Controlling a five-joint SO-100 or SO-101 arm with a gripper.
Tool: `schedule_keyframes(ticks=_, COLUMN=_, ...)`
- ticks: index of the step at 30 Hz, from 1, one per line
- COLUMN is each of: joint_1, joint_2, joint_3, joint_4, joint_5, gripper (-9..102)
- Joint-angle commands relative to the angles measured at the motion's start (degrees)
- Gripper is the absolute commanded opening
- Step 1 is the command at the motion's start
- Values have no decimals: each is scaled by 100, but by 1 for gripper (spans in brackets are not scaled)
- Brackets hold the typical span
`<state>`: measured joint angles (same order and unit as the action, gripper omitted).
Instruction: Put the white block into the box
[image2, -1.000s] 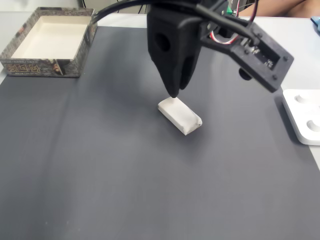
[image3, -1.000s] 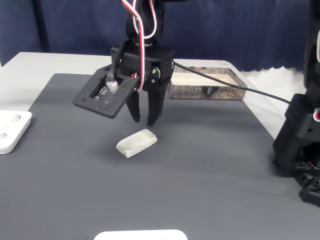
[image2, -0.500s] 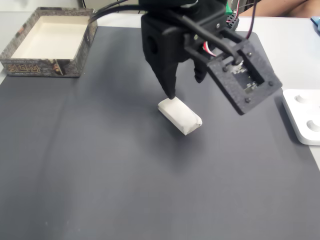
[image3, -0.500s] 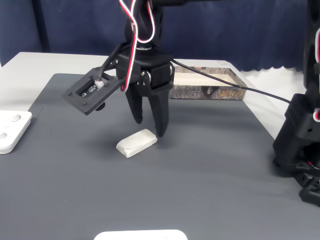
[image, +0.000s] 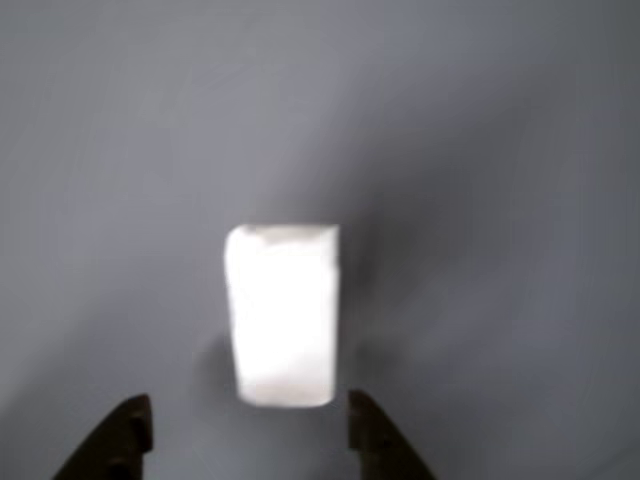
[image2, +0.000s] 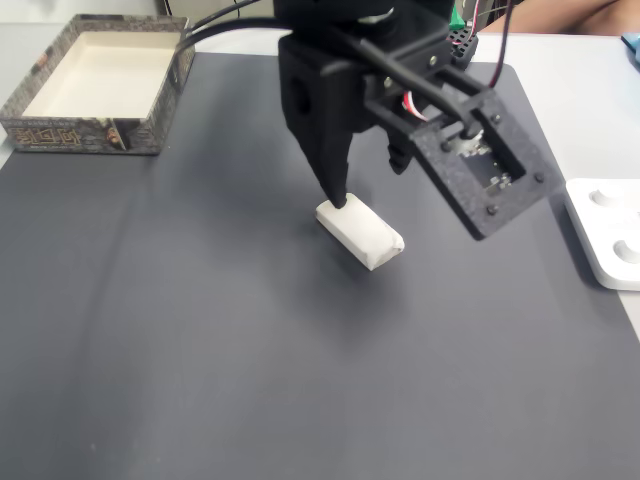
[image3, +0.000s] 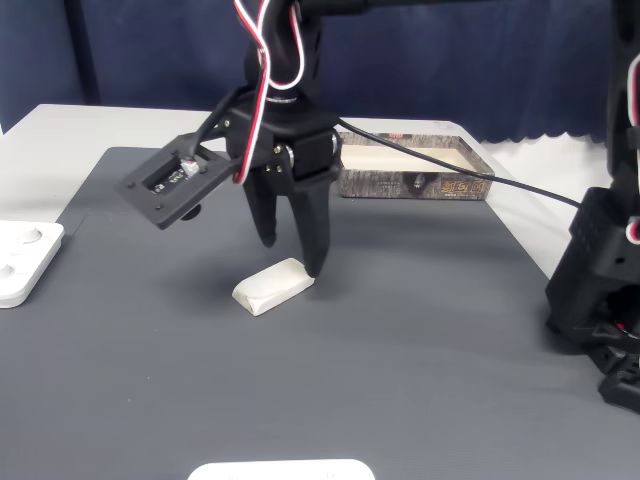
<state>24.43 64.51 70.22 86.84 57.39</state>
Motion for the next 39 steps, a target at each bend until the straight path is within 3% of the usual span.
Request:
schedule_keyframes(ticks=1, joint_1=158, joint_2=0, joint_3=-378, joint_4=-396, joint_5=97, gripper=30)
schedule_keyframes(ticks=39, joint_1=132, joint_2=-44, joint_3=88, joint_4=-413, joint_5=510, gripper=25)
